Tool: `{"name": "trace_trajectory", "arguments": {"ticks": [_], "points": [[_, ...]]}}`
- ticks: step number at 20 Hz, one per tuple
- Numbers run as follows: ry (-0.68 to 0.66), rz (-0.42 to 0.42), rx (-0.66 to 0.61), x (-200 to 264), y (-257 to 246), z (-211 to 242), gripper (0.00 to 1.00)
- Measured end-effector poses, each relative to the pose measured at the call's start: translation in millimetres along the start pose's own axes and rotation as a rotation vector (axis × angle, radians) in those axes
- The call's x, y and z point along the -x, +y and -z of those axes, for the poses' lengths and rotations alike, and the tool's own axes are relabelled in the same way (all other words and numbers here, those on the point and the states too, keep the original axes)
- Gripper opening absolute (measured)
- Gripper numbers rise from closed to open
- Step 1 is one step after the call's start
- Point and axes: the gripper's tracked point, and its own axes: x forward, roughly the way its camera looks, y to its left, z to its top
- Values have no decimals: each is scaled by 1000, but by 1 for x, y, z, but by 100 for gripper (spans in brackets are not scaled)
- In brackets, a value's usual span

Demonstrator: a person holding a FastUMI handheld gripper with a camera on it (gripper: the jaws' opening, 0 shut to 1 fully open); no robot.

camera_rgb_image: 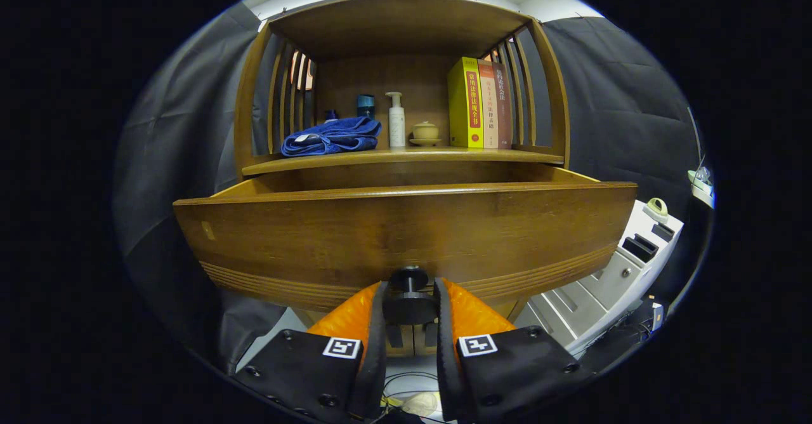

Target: Pull open the drawer, take out the items inside it, and place them on the countertop above the cabinet.

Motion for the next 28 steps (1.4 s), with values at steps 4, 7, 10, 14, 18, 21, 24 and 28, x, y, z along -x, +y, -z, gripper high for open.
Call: {"name": "trace_trajectory", "arguments": {"ticks": [4, 7, 10, 14, 18, 21, 24, 28], "points": [[16, 5, -18, 15, -4, 4, 43], [24, 8, -7, 24, -5, 6, 43], [30, 7, -14, 34, -6, 10, 43], [45, 8, -5, 41, -6, 13, 43], [47, 6, -7, 49, -7, 15, 43], [49, 6, -9, 52, -8, 16, 43], [44, 7, -24, 51, -9, 14, 43], [25, 34, -44, 54, -13, 3, 53]]}}
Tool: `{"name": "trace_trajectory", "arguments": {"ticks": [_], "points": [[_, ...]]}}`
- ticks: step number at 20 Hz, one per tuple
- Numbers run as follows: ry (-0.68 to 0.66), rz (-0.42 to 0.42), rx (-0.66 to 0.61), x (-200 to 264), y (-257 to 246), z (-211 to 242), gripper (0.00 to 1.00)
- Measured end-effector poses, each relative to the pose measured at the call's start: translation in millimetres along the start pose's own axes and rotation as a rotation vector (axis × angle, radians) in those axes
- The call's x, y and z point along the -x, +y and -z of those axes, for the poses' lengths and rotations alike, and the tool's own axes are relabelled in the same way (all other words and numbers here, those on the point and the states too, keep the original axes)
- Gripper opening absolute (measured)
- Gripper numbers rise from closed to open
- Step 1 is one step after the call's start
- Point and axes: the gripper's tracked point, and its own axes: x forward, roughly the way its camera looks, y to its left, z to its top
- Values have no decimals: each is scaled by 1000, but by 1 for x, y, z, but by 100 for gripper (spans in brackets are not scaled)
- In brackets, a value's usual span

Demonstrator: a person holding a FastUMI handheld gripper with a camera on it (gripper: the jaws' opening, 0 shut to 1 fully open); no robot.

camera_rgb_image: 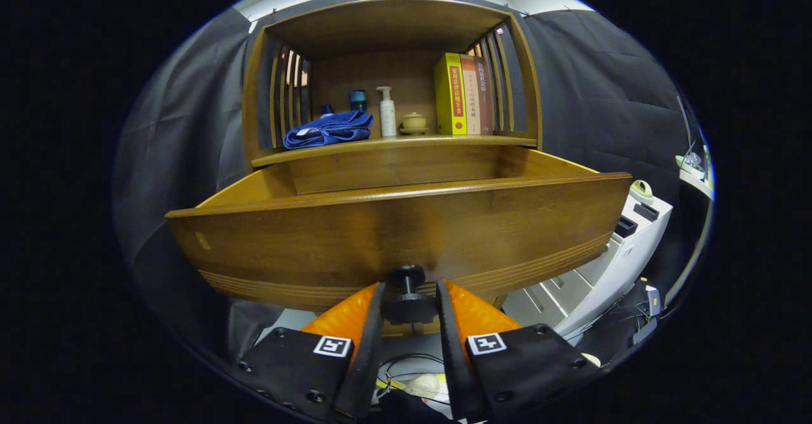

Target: Pull open the drawer, take out the items inside it, and place them on the countertop above the cabinet.

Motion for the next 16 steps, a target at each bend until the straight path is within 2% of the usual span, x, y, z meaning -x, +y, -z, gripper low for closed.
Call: {"name": "trace_trajectory", "arguments": {"ticks": [1, 7, 9, 16], "points": [[-8, 6, -3, 2, -1, -7, 54], [-52, 24, -40, 19, -10, -52, 94], [-66, 14, -41, 21, -8, -69, 97], [-78, 6, -29, 15, 1, -113, 98]]}}
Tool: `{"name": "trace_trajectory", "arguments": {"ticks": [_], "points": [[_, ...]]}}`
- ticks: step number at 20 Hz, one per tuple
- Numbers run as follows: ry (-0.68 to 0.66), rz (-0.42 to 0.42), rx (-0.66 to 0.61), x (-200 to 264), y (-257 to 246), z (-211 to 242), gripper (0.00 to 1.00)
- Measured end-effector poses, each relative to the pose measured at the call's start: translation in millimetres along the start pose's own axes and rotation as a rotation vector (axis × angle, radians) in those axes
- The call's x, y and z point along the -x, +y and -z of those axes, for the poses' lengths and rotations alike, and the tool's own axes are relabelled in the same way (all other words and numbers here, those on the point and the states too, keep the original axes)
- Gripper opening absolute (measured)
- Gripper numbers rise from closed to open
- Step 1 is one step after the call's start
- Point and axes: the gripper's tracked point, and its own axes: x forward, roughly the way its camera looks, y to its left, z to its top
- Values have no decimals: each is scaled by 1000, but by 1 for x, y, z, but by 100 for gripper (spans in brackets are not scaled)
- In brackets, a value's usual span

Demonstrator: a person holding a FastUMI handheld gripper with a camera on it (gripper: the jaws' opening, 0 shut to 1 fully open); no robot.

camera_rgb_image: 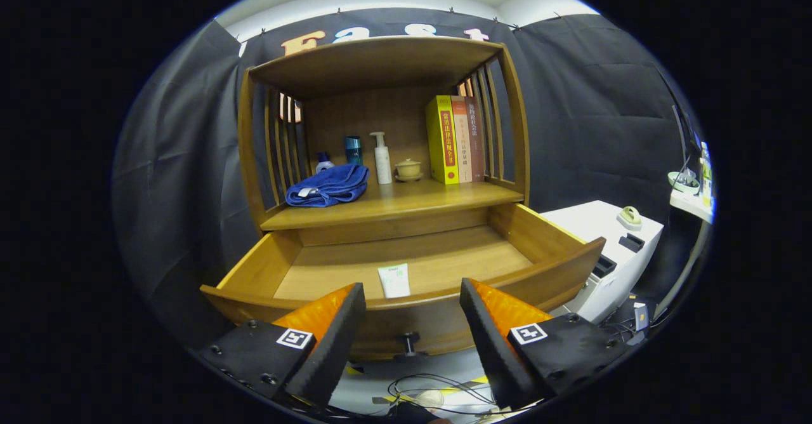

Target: Pull open the drawer, take out the items inside it, and place them on the countertop above the cabinet.

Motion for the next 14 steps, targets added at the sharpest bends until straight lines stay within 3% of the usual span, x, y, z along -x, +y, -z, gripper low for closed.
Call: {"name": "trace_trajectory", "arguments": {"ticks": [4, 7, 14], "points": [[38, 39, -57, -20, 0, -24, 98], [77, 3, -123, -41, 18, -42, 99], [210, -50, -11, -90, 49, -47, 99]]}}
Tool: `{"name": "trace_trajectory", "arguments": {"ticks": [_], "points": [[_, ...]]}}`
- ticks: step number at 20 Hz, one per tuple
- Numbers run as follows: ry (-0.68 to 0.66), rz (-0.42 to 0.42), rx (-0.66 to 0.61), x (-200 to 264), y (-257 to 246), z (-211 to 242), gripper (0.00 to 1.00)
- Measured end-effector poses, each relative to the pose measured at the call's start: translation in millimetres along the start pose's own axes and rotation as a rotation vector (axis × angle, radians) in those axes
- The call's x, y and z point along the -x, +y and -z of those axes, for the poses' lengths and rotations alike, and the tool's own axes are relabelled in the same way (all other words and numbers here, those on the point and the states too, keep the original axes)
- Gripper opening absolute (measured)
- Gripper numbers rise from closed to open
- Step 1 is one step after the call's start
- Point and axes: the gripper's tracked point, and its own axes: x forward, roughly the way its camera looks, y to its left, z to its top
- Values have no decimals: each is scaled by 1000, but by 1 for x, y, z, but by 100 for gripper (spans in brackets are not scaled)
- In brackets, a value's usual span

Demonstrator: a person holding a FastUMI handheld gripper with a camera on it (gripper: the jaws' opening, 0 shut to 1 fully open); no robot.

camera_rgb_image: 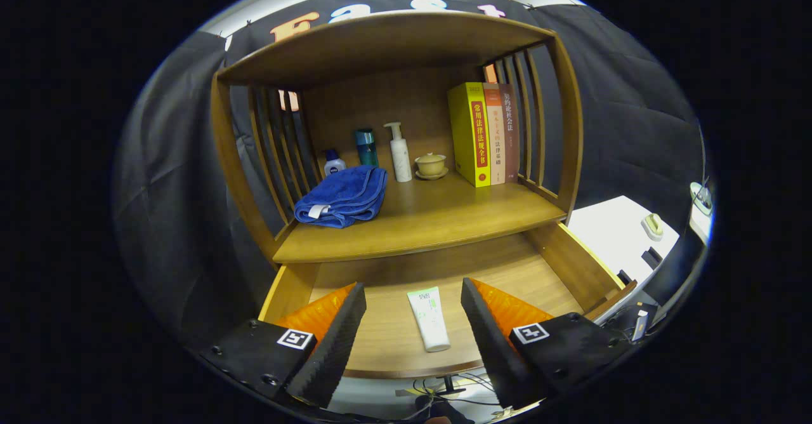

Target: Pull open the drawer, take out the items inside it, and place them on the countertop above the cabinet.

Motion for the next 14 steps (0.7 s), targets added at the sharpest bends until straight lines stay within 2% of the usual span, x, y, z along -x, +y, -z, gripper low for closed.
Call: {"name": "trace_trajectory", "arguments": {"ticks": [5, 9, 14], "points": [[159, -8, 103, -42, 10, 19, 99], [347, -31, 139, -67, 17, 52, 97], [522, -20, 204, -95, 5, 88, 98]]}}
